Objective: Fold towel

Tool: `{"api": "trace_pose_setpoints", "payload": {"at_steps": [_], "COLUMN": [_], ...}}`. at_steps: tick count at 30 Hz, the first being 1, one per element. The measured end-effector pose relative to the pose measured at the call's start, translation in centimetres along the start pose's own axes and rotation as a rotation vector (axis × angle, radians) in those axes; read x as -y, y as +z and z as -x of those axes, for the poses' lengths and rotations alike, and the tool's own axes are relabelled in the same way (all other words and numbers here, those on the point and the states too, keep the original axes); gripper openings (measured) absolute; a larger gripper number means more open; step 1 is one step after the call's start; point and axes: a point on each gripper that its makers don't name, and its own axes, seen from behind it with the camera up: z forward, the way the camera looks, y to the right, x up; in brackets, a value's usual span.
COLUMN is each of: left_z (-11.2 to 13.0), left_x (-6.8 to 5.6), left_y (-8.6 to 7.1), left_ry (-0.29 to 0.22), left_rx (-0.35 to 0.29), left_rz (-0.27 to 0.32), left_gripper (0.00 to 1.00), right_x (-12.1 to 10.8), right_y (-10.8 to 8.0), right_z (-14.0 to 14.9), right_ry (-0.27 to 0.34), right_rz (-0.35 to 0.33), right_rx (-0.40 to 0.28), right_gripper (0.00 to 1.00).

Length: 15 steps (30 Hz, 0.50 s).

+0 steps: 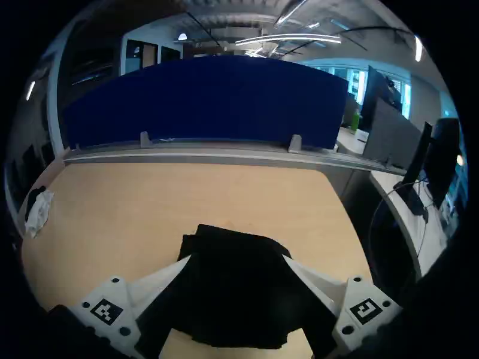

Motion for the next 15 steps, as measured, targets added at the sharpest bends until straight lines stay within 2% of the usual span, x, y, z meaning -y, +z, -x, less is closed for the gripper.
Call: {"api": "trace_pose_setpoints", "payload": {"at_steps": [5,15], "left_z": [0.5,1.4], "left_x": [-0.2,-0.7], "left_y": [0.1,0.4], "left_ry": [-0.006,-0.002], "left_rx": [0.013,0.035], "left_rz": [-0.017,-0.033], "left_gripper": [0.92,0.92], "right_x": [-0.3,-1.5], "right_y": [1.6,4.7], "right_z": [0.4,3.1], "right_ry": [-0.003,-0.021], "right_rz": [-0.014,-0.027], "right_rx": [0.022,0.101], "right_gripper": [0.99,0.99]}}
